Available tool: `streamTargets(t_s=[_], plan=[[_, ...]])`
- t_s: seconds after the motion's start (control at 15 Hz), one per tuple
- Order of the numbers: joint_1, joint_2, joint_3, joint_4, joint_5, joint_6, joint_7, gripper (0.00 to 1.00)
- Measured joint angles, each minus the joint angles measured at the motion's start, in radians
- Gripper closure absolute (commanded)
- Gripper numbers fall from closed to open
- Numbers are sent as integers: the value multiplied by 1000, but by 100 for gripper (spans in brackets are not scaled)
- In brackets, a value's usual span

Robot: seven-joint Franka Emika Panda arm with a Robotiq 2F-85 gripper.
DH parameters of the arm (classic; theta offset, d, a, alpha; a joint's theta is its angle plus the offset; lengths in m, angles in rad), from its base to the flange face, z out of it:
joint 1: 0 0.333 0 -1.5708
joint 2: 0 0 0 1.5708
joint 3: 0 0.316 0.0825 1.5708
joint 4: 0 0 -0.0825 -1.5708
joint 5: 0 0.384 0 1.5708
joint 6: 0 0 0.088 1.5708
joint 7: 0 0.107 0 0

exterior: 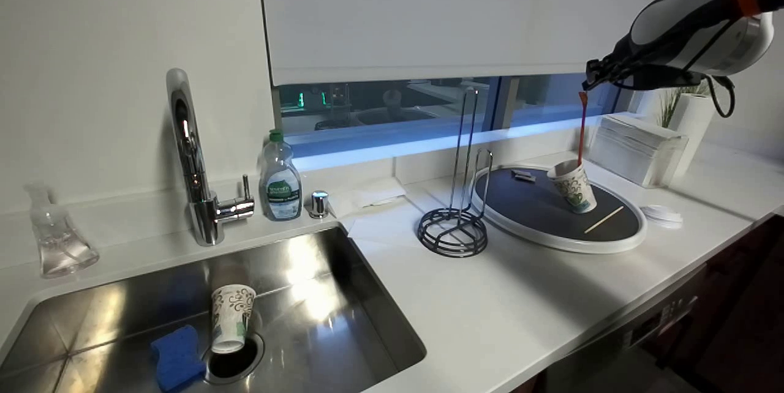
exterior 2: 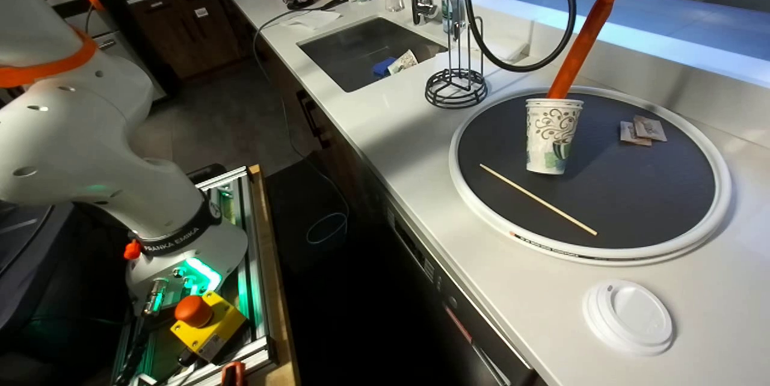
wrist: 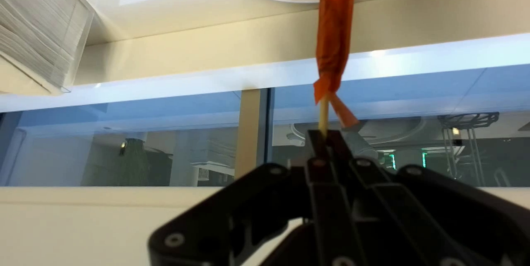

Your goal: Remove the stirrer from the orange packet and put it on the left side of the tray.

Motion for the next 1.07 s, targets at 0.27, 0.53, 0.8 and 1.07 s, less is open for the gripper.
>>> streamTargets(t_s=[0.27,0.53,0.8,1.07], plan=[[-1,-24,-15,-24,-1,0,-2,98],[-1,-42,-27,-39,-1,1,-3,98],[-1,-52,-36,-45,-1,1,-3,98],[-1,-54,-46,-51,-5,3,-3,98]])
